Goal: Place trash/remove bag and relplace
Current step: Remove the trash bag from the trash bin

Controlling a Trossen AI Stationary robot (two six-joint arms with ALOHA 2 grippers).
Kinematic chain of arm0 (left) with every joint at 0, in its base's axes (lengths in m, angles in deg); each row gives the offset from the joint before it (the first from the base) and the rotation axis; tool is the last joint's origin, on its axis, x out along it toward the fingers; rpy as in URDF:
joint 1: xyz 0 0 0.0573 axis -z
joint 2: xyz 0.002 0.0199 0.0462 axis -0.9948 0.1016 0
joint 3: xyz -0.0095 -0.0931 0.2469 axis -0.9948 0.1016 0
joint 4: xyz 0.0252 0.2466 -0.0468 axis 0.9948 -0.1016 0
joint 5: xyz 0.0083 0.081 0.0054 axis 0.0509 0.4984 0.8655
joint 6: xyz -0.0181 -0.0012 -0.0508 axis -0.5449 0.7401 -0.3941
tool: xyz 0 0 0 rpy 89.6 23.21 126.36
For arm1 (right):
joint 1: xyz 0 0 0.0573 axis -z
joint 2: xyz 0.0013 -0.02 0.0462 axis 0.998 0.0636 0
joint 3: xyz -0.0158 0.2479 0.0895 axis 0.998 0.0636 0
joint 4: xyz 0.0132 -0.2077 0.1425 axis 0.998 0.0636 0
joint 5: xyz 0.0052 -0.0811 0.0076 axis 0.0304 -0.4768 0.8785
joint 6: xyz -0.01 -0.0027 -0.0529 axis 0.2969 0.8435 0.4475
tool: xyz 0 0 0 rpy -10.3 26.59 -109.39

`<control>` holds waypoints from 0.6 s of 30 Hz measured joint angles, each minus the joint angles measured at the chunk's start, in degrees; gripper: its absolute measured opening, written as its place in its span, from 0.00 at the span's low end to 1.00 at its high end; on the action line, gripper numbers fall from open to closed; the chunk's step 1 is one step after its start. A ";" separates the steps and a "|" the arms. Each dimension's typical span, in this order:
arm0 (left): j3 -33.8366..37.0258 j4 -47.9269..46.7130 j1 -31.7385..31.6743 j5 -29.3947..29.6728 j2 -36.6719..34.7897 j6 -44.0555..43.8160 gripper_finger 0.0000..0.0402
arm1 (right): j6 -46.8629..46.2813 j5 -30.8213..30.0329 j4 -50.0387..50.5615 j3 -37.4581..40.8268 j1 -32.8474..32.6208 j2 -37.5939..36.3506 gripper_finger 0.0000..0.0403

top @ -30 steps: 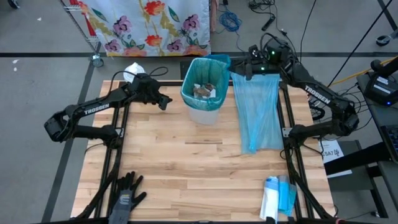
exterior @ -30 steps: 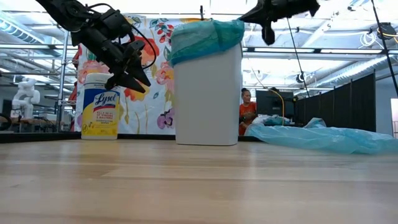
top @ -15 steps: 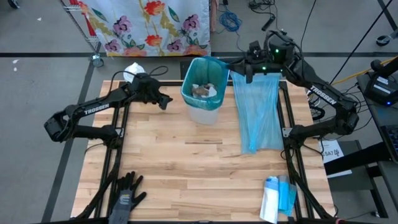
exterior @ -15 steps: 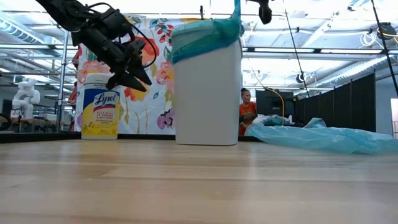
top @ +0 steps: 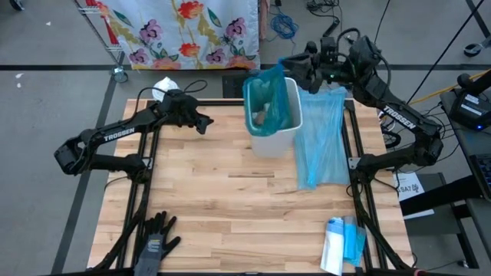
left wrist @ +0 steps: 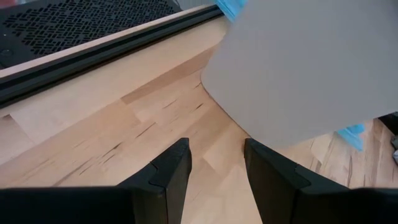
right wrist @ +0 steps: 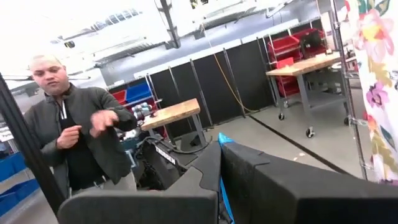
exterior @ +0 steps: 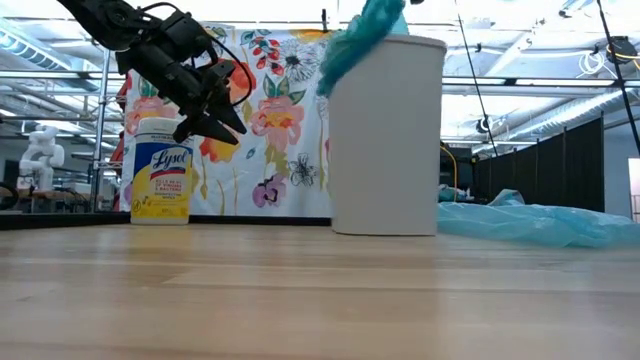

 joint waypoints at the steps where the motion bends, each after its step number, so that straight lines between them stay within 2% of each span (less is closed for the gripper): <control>1: 0.00 0.02 0.00 0.00 0.00 0.00 0.38 | -0.15 -0.01 0.45 0.00 0.02 0.00 0.00; 8: 0.00 1.26 0.02 -0.02 0.00 -2.29 0.38 | 0.56 -1.61 -1.72 0.00 0.02 0.04 0.00; 13: 0.00 6.87 1.10 -0.02 0.00 -2.91 0.38 | -0.17 -4.56 -4.71 0.00 0.06 0.04 0.00; 18: 0.00 14.87 3.41 -0.07 1.77 -5.81 0.38 | -1.52 -4.68 -3.39 0.00 0.06 0.04 0.00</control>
